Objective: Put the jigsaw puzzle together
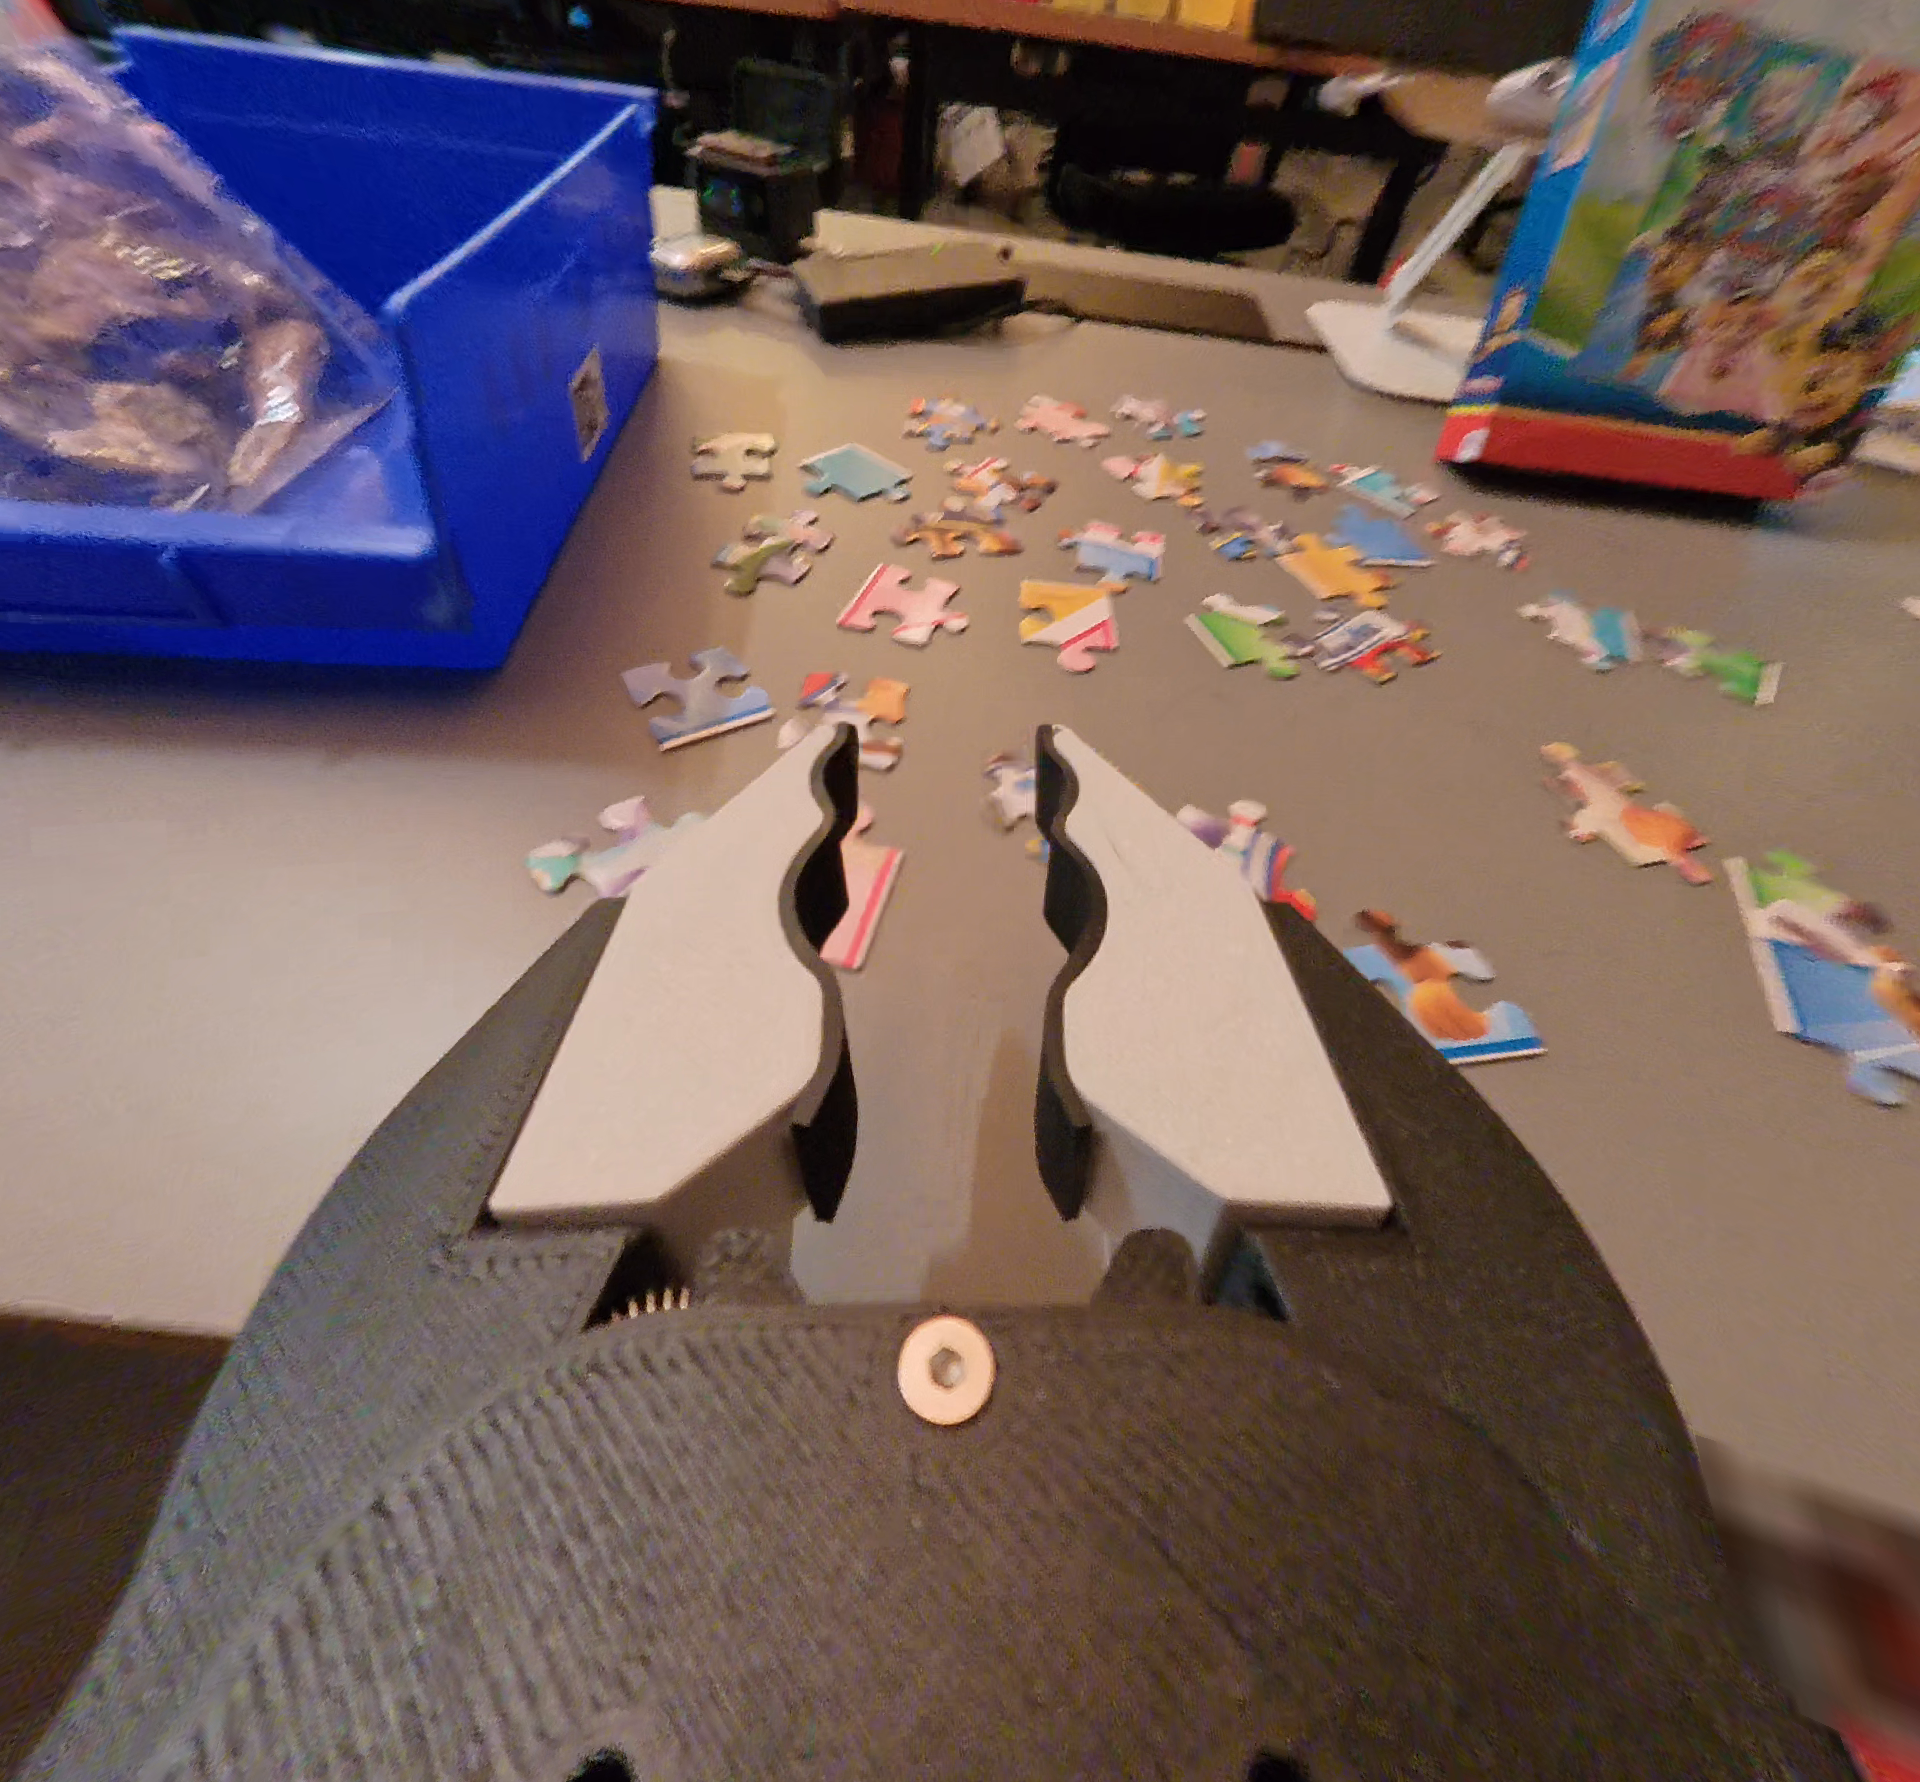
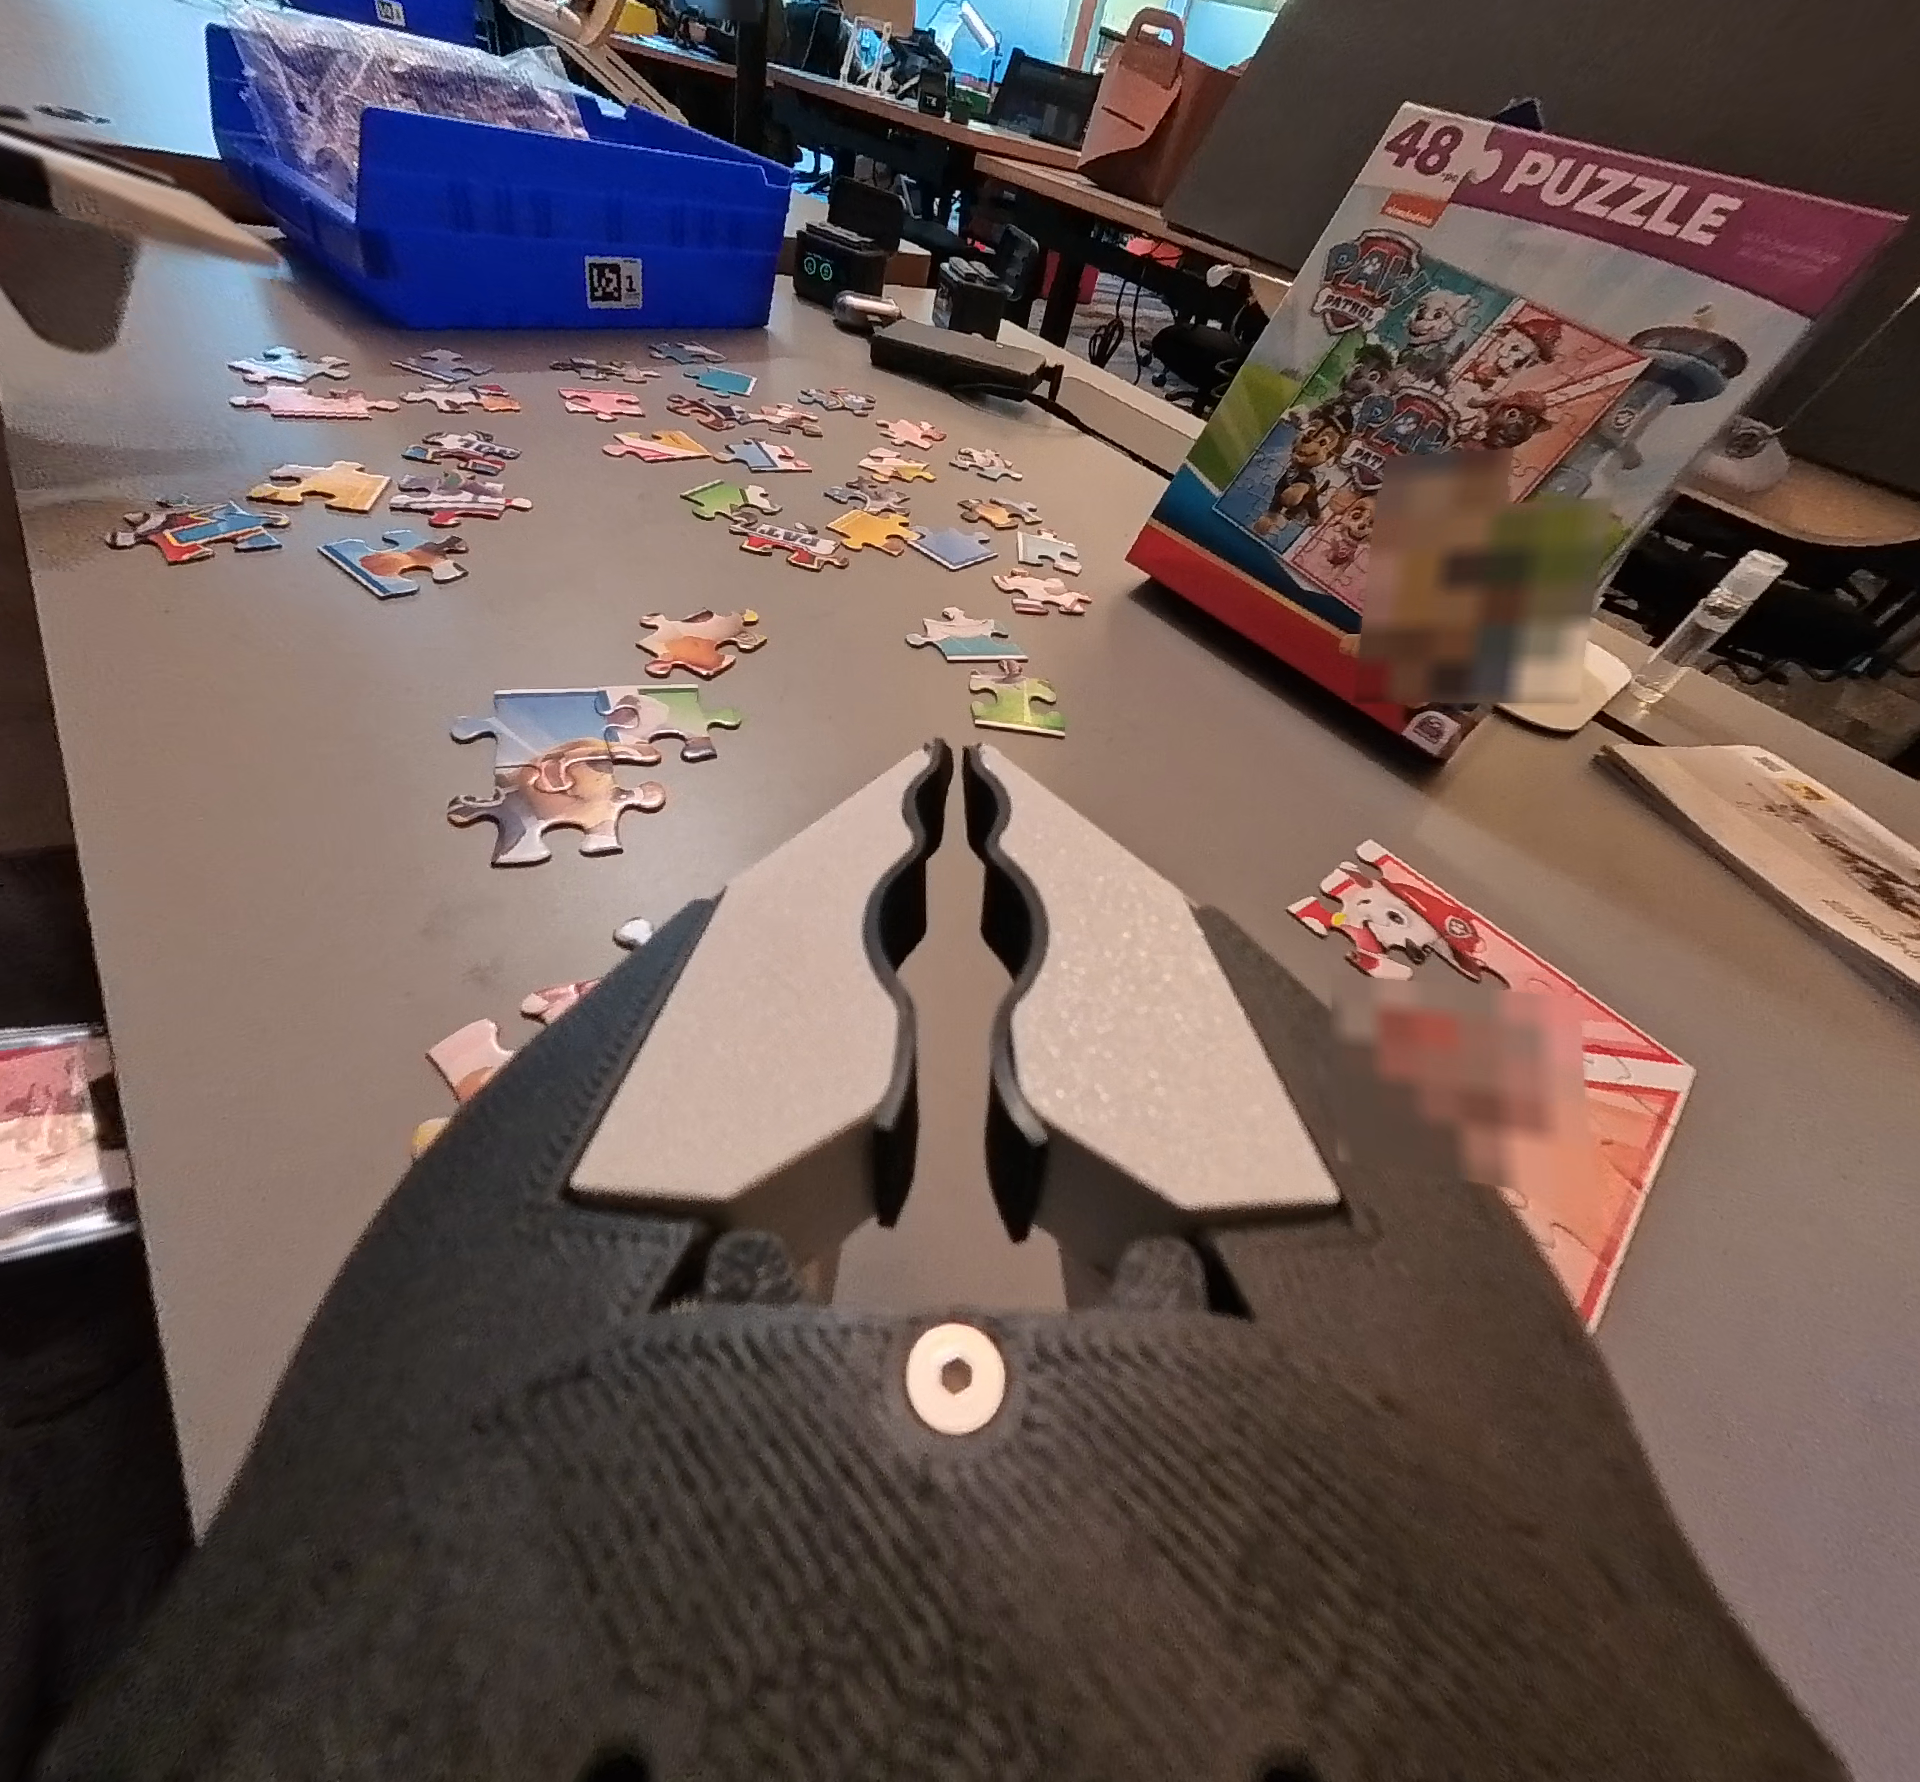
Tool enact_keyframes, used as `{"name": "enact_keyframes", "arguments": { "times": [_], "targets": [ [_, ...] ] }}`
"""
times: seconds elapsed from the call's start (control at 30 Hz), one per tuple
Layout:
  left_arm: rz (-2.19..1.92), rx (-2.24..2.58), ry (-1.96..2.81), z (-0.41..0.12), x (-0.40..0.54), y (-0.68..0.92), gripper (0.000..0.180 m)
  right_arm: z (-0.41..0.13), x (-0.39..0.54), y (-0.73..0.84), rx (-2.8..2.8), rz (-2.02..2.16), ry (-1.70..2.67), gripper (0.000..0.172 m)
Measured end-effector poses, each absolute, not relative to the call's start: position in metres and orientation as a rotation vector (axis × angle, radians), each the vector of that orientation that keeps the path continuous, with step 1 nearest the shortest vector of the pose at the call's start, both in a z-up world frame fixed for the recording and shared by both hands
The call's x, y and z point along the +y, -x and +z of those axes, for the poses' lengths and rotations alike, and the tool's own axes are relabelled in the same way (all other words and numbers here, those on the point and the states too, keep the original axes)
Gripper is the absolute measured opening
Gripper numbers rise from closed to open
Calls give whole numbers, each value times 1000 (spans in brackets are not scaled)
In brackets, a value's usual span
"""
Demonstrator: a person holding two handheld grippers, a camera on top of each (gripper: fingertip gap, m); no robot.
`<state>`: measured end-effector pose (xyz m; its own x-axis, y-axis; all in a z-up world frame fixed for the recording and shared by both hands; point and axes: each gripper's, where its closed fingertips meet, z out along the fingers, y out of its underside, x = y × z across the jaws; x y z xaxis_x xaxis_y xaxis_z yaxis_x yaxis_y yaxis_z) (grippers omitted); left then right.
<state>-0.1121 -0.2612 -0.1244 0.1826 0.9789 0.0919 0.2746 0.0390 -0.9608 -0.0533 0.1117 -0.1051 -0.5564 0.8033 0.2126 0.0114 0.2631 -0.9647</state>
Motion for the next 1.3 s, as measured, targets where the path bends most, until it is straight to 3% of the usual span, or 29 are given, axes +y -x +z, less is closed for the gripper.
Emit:
{"name": "enact_keyframes", "arguments": {
  "times": [0.17, 0.43, 0.6, 1.3],
  "targets": [
    [604, -1137, 1752, -129, -176, 124, 49, -102, 112, 51, -1779, 1375, 725, 1],
    [486, -934, 2099, -161, -69, 174, 55, -94, 119, 44, -1727, 1447, 741, 1],
    [438, -1065, 2143, -187, -64, 197, 64, -87, 125, 37, -1680, 1513, 763, 2],
    [366, -1116, 2211, -194, -74, 180, 66, -89, 124, 38, -1682, 1487, 769, 7]
  ]
}}
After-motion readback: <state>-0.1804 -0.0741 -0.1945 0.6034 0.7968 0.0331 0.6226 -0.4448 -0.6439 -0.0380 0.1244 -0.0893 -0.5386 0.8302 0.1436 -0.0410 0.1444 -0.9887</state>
